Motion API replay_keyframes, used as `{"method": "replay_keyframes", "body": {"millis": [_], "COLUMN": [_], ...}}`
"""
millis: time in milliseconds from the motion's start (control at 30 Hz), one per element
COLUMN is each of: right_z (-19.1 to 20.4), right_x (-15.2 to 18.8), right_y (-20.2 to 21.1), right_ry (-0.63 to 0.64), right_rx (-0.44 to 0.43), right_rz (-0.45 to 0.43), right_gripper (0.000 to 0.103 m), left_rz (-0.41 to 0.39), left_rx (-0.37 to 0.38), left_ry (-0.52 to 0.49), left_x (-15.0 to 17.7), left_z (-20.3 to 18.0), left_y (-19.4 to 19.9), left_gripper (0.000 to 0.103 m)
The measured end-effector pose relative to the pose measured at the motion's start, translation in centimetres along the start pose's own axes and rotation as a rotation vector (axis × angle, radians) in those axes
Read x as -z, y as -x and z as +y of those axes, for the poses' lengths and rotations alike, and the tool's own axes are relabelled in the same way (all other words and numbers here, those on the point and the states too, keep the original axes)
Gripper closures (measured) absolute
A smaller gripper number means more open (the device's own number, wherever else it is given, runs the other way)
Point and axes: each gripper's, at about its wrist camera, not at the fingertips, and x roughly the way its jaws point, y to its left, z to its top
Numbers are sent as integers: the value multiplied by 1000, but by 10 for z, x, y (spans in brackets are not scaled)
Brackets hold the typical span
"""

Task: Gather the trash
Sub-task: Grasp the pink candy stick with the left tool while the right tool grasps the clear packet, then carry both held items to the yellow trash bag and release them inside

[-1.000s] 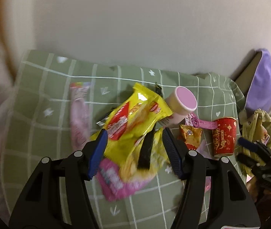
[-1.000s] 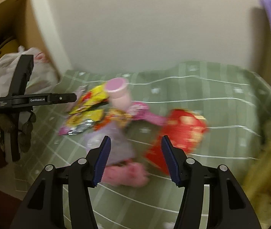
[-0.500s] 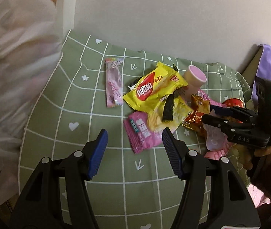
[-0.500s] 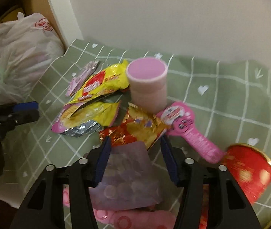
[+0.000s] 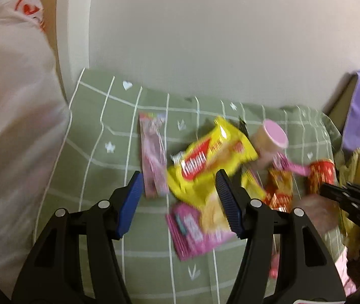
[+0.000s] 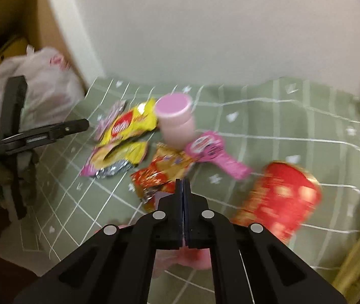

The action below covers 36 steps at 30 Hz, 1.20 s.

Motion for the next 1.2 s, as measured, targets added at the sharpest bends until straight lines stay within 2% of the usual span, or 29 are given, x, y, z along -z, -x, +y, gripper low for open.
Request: {"method": "replay_keyframes", "body": {"millis": [167,300,367,400,433,500,533,700,900,1200], "right_z": [-17,-35,-41,-44,-46,-51,-53,-60,-61,-60], "right_x": [5,14,19,21,23,26,28,30,26,27], "right_y": [30,49,58,62,65,70,73,90,119,178], "right_ry": [-53,-106,-116,-118,-122,-133,-141,-183,-189,-168], "right_rx": [63,88,105,111,118,134,144,176,218,329], "right_rz": [-53,-76,-81,-83,-85,-93,-100,-151,-216,-326], "right_gripper": [100,100,100,100,100,100,100,100,100,100], "left_rz": [36,98,143,159,174,183,166,35,-104,-271], "left_rx": [-47,-81,-62,-57,-56,-69,-67,-37,54,243], "left_ry": [55,115,120,116,111,93,87,51,7,-232], "left_x": [-23,-38,-44,-45,-46,-46,-46,-39,-34,-47], "left_z": [11,23,25,25,25,23,21,4,-37,-128], "left_y": [-32,-62,-77,-82,-87,-91,-85,-42,17,82], "left_gripper": [47,49,59,69,82,88,91,91,91,91]}}
